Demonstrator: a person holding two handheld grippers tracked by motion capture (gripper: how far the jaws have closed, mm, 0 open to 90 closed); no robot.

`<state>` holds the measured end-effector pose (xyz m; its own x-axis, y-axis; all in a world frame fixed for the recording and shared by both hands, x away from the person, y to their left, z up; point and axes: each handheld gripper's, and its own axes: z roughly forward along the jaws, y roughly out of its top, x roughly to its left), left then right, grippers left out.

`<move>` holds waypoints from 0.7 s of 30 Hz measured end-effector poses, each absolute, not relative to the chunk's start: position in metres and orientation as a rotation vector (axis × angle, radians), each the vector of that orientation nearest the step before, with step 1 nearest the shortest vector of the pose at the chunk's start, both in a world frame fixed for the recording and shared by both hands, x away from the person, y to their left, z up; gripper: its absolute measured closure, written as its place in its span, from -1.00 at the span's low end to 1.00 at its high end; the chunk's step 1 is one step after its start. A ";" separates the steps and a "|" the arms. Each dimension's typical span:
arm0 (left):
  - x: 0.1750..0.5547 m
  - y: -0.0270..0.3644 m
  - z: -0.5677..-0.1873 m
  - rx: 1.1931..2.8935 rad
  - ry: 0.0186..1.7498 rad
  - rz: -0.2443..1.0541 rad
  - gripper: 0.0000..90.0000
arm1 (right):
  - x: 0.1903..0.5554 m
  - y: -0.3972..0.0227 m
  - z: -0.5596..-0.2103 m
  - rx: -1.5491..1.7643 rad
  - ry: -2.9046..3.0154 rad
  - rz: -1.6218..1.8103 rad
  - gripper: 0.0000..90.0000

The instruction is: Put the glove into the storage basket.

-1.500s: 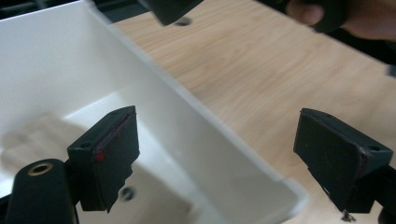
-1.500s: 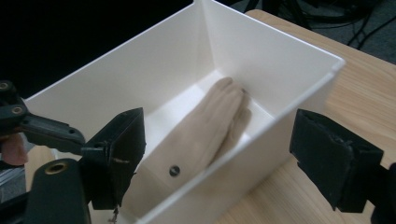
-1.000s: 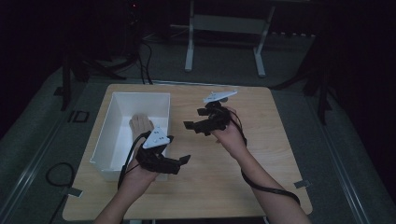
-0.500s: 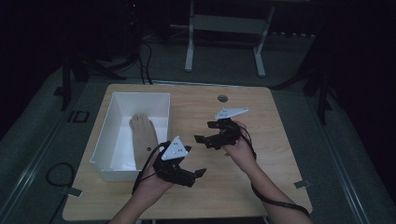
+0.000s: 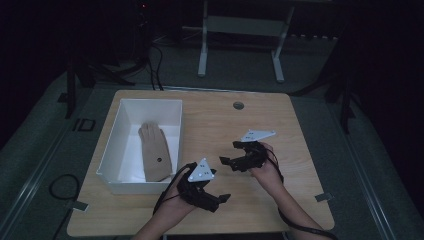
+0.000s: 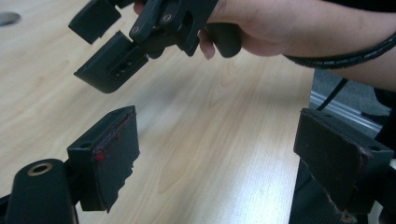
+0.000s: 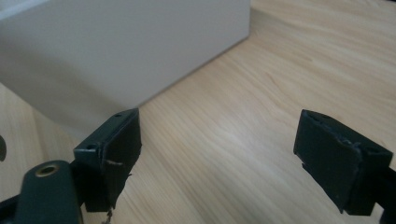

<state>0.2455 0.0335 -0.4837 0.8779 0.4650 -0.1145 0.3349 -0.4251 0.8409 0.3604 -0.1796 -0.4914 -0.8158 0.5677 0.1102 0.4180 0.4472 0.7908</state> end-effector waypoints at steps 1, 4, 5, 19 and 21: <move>0.246 0.032 -0.487 2.061 0.574 0.165 -0.68 | 0.359 -0.182 -0.494 0.860 2.521 1.311 -0.68; 0.247 0.027 -0.495 2.072 0.573 0.159 -0.68 | 0.356 -0.190 -0.503 0.862 2.526 1.313 -0.68; 0.248 0.026 -0.498 2.075 0.573 0.151 -0.68 | 0.355 -0.192 -0.506 0.860 2.527 1.314 -0.68; 0.256 0.016 -0.532 2.091 0.573 0.141 -0.68 | 0.347 -0.214 -0.539 0.878 2.534 1.230 -0.69; 0.256 0.015 -0.538 2.095 0.573 0.133 -0.68 | 0.347 -0.216 -0.543 0.877 2.534 1.226 -0.69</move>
<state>0.2563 0.0146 -0.5377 0.8853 0.4479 -0.1246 0.3477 -0.4599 0.8171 0.3470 -0.2158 -0.5432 -0.8061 0.5863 0.0802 0.4268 0.4822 0.7651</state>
